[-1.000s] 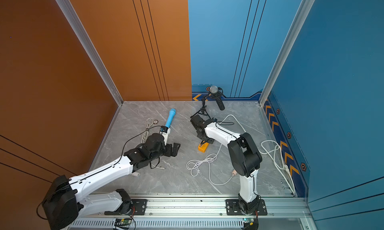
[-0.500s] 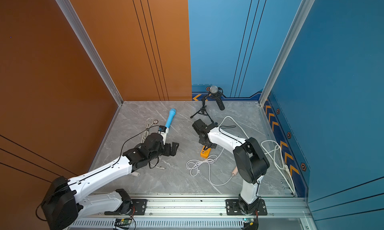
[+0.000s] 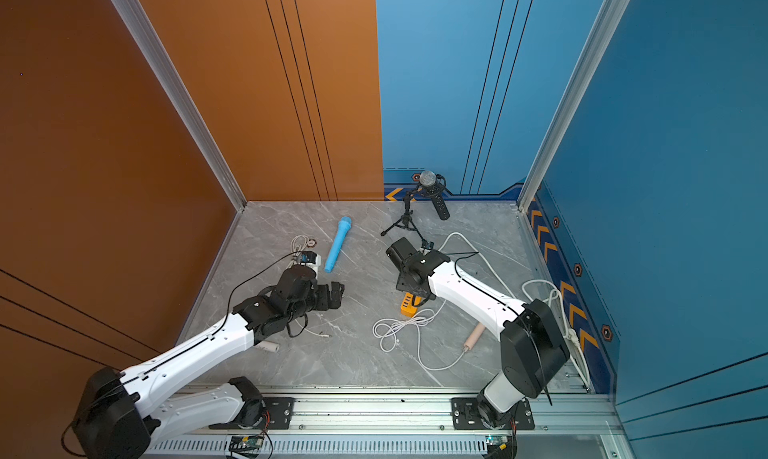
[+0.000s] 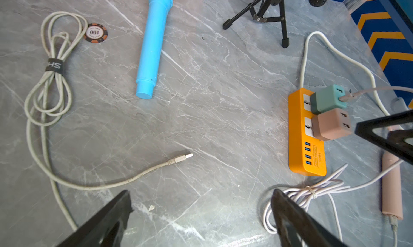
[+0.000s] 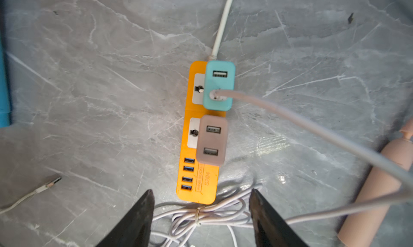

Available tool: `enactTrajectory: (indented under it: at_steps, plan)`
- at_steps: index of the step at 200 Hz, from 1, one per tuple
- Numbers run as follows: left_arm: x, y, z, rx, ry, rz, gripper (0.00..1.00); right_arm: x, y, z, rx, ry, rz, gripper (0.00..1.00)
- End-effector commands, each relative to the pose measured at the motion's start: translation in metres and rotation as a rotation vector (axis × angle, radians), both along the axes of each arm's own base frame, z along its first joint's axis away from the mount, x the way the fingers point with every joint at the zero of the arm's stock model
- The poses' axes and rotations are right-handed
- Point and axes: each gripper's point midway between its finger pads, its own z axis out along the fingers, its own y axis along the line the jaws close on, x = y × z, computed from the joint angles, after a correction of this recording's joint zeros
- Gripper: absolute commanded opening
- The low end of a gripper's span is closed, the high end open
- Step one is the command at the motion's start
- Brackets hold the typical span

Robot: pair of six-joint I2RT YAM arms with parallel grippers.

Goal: Charge the electric toothbrush
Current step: Insert the plug into the socket, then pick up the charging cable from the center of the board.

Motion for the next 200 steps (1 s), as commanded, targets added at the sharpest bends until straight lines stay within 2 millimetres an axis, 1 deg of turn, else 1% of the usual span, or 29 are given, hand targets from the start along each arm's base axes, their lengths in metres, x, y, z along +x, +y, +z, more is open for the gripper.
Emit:
enactTrajectory:
  at_steps: [1, 8, 9, 11, 15, 16, 17, 18, 37, 53, 60, 62, 71, 72, 80, 83, 100, 101, 103, 108, 125, 147, 174, 200]
  plan:
    - [-0.003, 0.027, 0.010, -0.004, 0.015, 0.110, 0.99, -0.005, 0.034, 0.032, -0.019, -0.049, 0.239, 0.71]
    - [-0.004, 0.035, 0.012, -0.011, 0.019, 0.136, 0.98, -0.003, 0.052, 0.039, -0.026, -0.075, 0.326, 0.71]
    - [-0.004, 0.036, 0.012, -0.012, 0.022, 0.141, 0.99, -0.003, 0.052, 0.039, -0.026, -0.075, 0.326, 0.71]
    - [-0.005, 0.038, 0.012, -0.013, 0.023, 0.148, 0.99, -0.003, 0.060, 0.040, -0.026, -0.081, 0.363, 0.71]
    - [-0.005, 0.042, 0.013, -0.018, 0.030, 0.162, 0.99, -0.002, 0.066, 0.042, -0.026, -0.089, 0.393, 0.71]
    - [-0.005, 0.044, 0.013, -0.019, 0.030, 0.166, 0.99, -0.001, 0.071, 0.043, -0.025, -0.093, 0.413, 0.71]
    - [-0.005, 0.045, 0.013, -0.017, 0.034, 0.171, 0.99, -0.001, 0.071, 0.043, -0.025, -0.093, 0.413, 0.71]
    - [-0.006, 0.046, 0.013, -0.018, 0.035, 0.175, 0.99, -0.001, 0.076, 0.043, -0.024, -0.093, 0.434, 0.70]
    - [-0.011, 0.070, 0.014, -0.023, 0.059, 0.255, 0.99, -0.002, 0.128, 0.042, 0.022, -0.098, 0.639, 0.70]
    - [-0.018, 0.089, 0.012, -0.039, 0.071, 0.316, 0.99, -0.007, 0.163, 0.033, 0.011, -0.112, 0.786, 0.69]
    - [-0.020, 0.096, 0.011, -0.051, 0.074, 0.340, 0.99, -0.007, 0.173, 0.029, 0.008, -0.114, 0.829, 0.69]
    - [-0.021, 0.098, 0.010, -0.053, 0.077, 0.347, 0.99, -0.007, 0.178, 0.024, 0.006, -0.108, 0.848, 0.69]
    - [-0.024, 0.106, 0.007, -0.074, 0.090, 0.377, 0.99, -0.005, 0.188, 0.015, 0.009, -0.099, 0.885, 0.68]
    - [-0.024, 0.107, 0.007, -0.076, 0.091, 0.380, 0.99, -0.004, 0.190, 0.011, 0.007, -0.094, 0.891, 0.68]
    - [-0.026, 0.113, 0.004, -0.097, 0.104, 0.403, 0.99, -0.001, 0.199, 0.004, 0.011, -0.084, 0.918, 0.67]
    - [-0.026, 0.115, 0.003, -0.105, 0.107, 0.413, 0.99, 0.000, 0.204, -0.003, 0.011, -0.071, 0.937, 0.67]
    - [-0.028, 0.123, -0.002, -0.137, 0.121, 0.449, 1.00, 0.004, 0.217, -0.022, -0.014, -0.045, 0.993, 0.63]
    - [-0.028, 0.123, -0.002, -0.139, 0.122, 0.450, 1.00, 0.004, 0.217, -0.030, -0.022, -0.029, 0.997, 0.63]
    - [-0.028, 0.124, -0.002, -0.139, 0.123, 0.450, 1.00, 0.006, 0.221, -0.030, -0.020, -0.034, 1.005, 0.63]
    - [-0.029, 0.125, -0.004, -0.140, 0.127, 0.453, 1.00, 0.007, 0.226, -0.034, -0.023, -0.029, 1.027, 0.63]
    - [-0.030, 0.131, -0.009, -0.142, 0.141, 0.484, 0.98, 0.010, 0.234, -0.050, -0.043, -0.018, 1.070, 0.62]
    - [-0.030, 0.139, -0.012, -0.155, 0.147, 0.519, 0.97, 0.008, 0.246, -0.071, -0.069, 0.004, 1.142, 0.61]
    - [-0.032, 0.143, -0.011, -0.167, 0.137, 0.541, 0.96, 0.012, 0.254, -0.087, -0.107, 0.015, 1.166, 0.60]
    - [-0.032, 0.145, -0.010, -0.169, 0.133, 0.548, 0.96, 0.010, 0.263, -0.094, -0.127, 0.024, 1.212, 0.60]
